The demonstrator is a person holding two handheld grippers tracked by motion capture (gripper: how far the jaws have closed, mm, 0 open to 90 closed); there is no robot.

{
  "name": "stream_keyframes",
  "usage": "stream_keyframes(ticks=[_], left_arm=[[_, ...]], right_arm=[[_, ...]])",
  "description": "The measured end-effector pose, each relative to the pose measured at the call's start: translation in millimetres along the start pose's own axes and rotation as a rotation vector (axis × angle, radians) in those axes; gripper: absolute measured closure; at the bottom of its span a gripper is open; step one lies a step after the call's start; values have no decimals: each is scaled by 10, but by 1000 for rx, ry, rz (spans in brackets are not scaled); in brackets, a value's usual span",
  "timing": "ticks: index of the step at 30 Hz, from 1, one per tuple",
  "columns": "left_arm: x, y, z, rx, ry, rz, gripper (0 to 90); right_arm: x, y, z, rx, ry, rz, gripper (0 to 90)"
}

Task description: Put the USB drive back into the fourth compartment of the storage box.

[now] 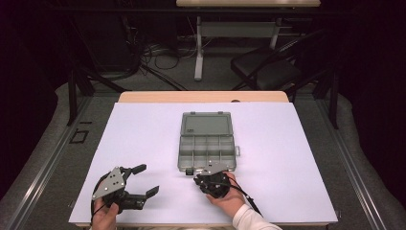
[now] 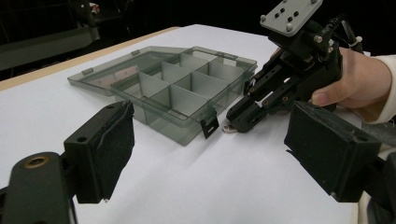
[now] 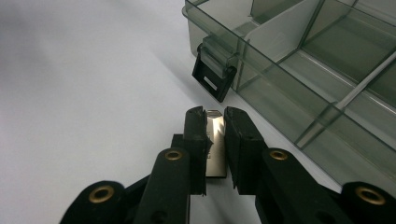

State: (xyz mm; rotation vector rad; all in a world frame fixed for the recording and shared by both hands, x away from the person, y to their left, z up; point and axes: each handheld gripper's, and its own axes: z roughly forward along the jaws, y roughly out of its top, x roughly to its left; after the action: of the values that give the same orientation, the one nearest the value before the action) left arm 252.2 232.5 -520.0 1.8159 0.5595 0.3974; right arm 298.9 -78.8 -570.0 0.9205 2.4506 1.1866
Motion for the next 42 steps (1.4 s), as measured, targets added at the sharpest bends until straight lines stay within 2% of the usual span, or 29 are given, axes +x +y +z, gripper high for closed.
stream_keyframes(ticks=[25, 42], left_arm=[[4, -1, -2, 0, 2, -3, 158], [5, -1, -3, 0, 1, -2, 158]], right_arm=[[-6, 5, -16, -7, 13, 6, 793], [-35, 55, -144, -30, 24, 17, 793]])
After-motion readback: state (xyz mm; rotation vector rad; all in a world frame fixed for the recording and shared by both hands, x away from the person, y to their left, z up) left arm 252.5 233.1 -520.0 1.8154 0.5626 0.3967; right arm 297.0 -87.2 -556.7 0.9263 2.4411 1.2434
